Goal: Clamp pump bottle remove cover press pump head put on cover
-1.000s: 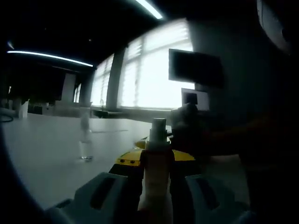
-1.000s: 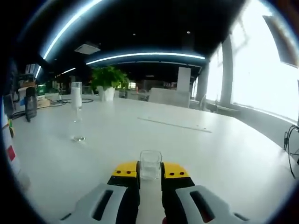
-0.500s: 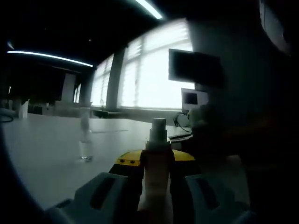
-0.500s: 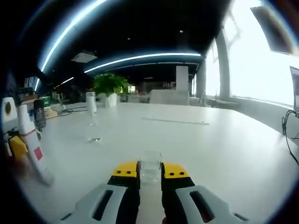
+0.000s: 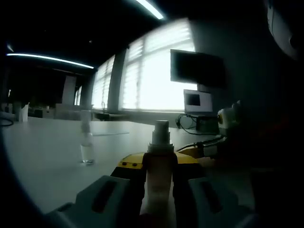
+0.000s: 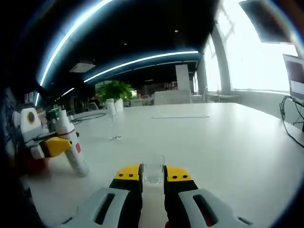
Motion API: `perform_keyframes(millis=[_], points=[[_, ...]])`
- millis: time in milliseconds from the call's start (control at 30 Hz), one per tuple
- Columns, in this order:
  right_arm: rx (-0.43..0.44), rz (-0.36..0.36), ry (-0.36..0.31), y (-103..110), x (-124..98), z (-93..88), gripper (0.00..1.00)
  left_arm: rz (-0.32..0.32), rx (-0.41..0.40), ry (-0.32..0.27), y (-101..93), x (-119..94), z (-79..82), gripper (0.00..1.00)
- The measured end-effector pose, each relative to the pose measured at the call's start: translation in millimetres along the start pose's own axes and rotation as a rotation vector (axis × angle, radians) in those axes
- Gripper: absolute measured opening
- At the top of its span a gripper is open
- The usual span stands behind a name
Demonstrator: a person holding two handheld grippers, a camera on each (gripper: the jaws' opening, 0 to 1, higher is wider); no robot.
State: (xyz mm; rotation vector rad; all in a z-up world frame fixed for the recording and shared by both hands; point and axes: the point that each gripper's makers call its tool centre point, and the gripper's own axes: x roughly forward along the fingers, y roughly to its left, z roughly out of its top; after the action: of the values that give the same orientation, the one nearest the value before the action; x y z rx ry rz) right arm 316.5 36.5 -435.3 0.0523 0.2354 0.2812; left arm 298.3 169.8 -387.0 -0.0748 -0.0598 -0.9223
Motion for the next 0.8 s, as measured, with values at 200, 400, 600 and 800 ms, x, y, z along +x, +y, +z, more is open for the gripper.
perform_keyframes(millis=[200, 400, 600, 800], points=[[-0.051, 0.002, 0.019, 3.5, -8.6, -7.8, 0.13, 0.001, 0.003, 0.000, 0.2, -0.1, -0.4, 0.12], [-0.071, -0.008, 0.021, 0.5, -3.9, -8.0, 0.13, 0.001, 0.005, 0.000, 0.4, -0.1, -0.5, 0.12], [-0.087, -0.007, 0.028, 1.1, -3.7, -9.9, 0.13, 0.001, 0.007, 0.000, 0.2, 0.0, -0.7, 0.12], [-0.063, 0.010, 0.022, 4.4, -4.3, -8.1, 0.20, 0.000, 0.008, 0.000, -0.1, 0.1, -0.8, 0.12]])
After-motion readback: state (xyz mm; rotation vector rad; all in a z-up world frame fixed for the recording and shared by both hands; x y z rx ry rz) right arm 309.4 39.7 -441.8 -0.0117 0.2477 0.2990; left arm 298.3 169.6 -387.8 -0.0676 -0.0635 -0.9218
